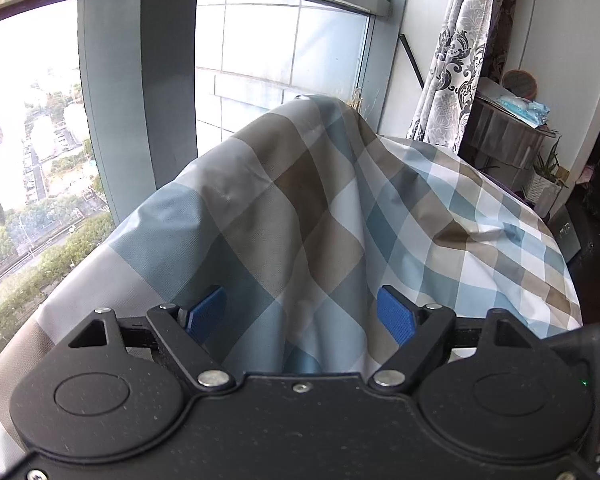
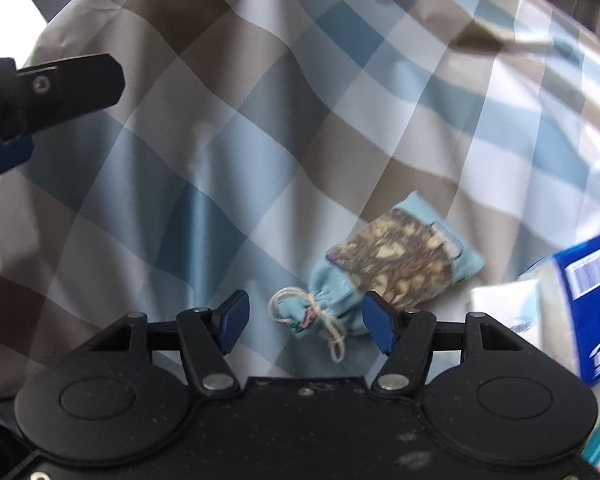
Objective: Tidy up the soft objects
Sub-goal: 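Lower the right gripper onto the second white tissue packet and close it, then lift the tissue packet with the right gripper while the left lowers onto the nut-filled sachet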
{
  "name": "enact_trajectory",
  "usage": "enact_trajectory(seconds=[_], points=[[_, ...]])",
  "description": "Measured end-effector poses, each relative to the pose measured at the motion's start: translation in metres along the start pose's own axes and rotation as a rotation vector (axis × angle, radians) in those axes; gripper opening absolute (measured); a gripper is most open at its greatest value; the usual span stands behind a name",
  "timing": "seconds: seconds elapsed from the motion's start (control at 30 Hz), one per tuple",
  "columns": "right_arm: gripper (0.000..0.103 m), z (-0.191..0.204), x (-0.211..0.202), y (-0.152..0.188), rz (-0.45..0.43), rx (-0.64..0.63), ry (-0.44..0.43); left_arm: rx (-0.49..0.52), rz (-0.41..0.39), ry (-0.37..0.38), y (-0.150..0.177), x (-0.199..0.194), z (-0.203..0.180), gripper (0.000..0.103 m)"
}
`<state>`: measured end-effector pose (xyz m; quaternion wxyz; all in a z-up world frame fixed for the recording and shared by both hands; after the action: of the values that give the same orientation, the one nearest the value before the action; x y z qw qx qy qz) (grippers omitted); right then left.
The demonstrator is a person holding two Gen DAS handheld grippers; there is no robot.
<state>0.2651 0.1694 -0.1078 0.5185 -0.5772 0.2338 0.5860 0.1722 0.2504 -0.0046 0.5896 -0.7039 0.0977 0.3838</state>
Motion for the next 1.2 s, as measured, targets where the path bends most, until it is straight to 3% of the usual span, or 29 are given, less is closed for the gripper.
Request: enact_trajectory(seconds=[0.17, 0.27, 0.6, 0.9, 1.2], points=[[0.063, -0.02, -0.019, -0.002, -0.019, 0.016, 0.065, -0.014, 0.036, 0.004, 0.002, 0.007, 0.002, 0.079], [0.063, -0.039, -0.025, 0.001, -0.021, 0.018, 0.15, -0.006, 0.064, 0.007, 0.004, 0.011, -0.001, 0.079], [0.063, -0.091, -0.021, 0.028, 0.03, 0.07, 0.296, 0.047, 0.107, 0.033, 0.013, 0.016, -0.015, 0.079], [0.063, -0.086, -0.002, 0.024, 0.036, 0.061, 0.325, 0.109, 0.143, 0.056, 0.019, 0.02, -0.027, 0.079], [0.066, -0.091, 0.018, 0.019, 0.048, 0.134, 0.328, 0.1, 0.18, 0.069, 0.021, 0.026, -0.026, 0.08]])
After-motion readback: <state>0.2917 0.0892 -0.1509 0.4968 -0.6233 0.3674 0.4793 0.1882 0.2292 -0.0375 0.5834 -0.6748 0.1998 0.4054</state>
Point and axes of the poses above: each gripper's, at about its wrist camera, not at the fingertips, and x roughly the way its jaws point, z to its left, y to its underside, the point moved 2 cm from there along x, roughly the way its jaws point, and after that the axes turned 8 degrees about x, right-handed, at the moved point
